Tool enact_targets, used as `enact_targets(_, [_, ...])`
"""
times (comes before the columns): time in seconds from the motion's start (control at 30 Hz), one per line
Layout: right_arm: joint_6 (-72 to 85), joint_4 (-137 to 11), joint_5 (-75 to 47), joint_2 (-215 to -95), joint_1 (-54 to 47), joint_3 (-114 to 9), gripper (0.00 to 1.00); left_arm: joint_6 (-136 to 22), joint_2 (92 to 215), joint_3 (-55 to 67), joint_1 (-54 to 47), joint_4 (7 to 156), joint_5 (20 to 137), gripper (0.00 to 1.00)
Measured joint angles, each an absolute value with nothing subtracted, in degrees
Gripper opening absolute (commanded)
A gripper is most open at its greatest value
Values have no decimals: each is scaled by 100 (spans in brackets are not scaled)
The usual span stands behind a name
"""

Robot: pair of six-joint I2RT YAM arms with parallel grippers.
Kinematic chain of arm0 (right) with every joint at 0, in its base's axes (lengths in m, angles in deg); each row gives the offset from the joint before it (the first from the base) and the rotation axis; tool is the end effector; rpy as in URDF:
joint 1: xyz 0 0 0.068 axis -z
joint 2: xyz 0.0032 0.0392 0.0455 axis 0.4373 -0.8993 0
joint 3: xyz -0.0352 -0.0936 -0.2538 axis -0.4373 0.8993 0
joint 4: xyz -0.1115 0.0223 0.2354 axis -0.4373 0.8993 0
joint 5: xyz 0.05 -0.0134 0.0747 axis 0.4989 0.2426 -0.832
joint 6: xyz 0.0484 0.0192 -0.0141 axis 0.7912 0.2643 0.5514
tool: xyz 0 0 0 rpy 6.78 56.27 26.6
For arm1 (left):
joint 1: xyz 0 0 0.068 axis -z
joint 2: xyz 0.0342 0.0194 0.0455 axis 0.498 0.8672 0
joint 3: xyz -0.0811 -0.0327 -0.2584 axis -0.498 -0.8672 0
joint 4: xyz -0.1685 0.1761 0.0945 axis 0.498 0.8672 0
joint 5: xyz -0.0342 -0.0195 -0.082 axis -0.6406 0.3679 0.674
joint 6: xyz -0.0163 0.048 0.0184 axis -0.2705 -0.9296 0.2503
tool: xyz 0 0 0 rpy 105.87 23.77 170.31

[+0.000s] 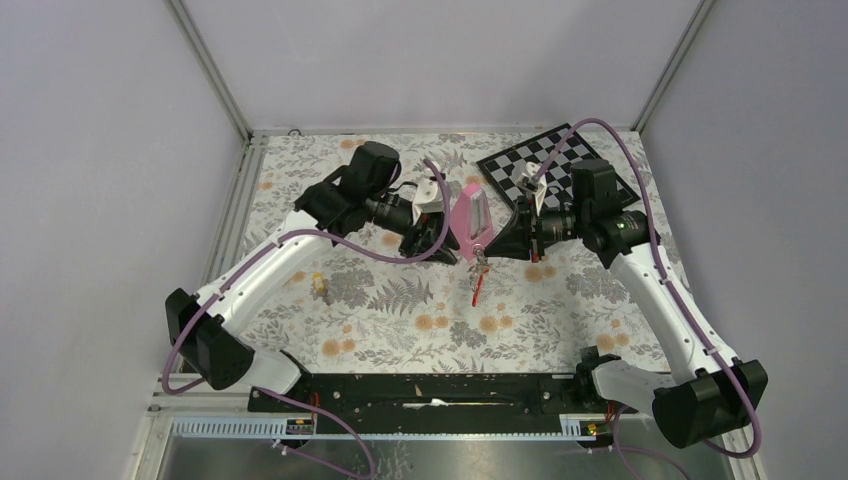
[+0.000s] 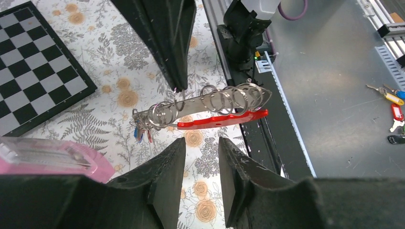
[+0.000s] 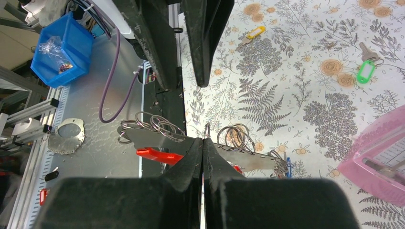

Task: Put the keys on the keyring

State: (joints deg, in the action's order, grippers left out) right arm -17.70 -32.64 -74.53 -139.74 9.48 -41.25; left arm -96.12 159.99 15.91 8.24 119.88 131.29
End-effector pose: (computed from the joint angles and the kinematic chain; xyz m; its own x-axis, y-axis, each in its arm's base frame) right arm 0.2125 0.0972 0.3624 -0.2314 -0.1832 -0.9555 -0.9722 0.0808 0.2199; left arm 0.2173 -0.2101 0.3814 -0.0213 0.2994 -0.9539 0.9720 -0.2170 -0.0898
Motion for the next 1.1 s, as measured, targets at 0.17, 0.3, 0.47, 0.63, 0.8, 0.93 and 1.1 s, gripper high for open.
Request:
enact_targets(0.17, [-1722, -3364, -7462, -13974, 950, -4106, 0, -9654, 16031, 1615, 968, 12015, 13180, 38])
enact_targets(0.3, [-1669, -3434, -7464, -13974, 963, -4064, 0, -9700, 16097, 1670, 1075, 12021, 13175, 38])
enact_targets(0.47, [-1637, -3474, -7466, -13977, 996, -4010, 0, -9748, 16134, 1676, 1228, 12030, 13173, 39])
enact_targets(0.63, [-1630, -3482, -7464, -13977, 1007, -3979, 0, -9892, 16156, 1685, 1318, 12137, 13171, 40])
enact_targets(0.8, [-1608, -3522, -7464, -13977, 1020, -3957, 0, -9999, 16156, 1687, 1349, 12246, 13169, 40])
enact_targets(0.93, [-1595, -3576, -7464, -13977, 1025, -3951, 0, -10032, 16158, 1733, 1375, 12292, 13140, 40])
enact_targets(1.1, [-1569, -3616, -7464, -13977, 1036, -3935, 0, -10036, 16167, 1849, 1438, 12270, 13040, 38])
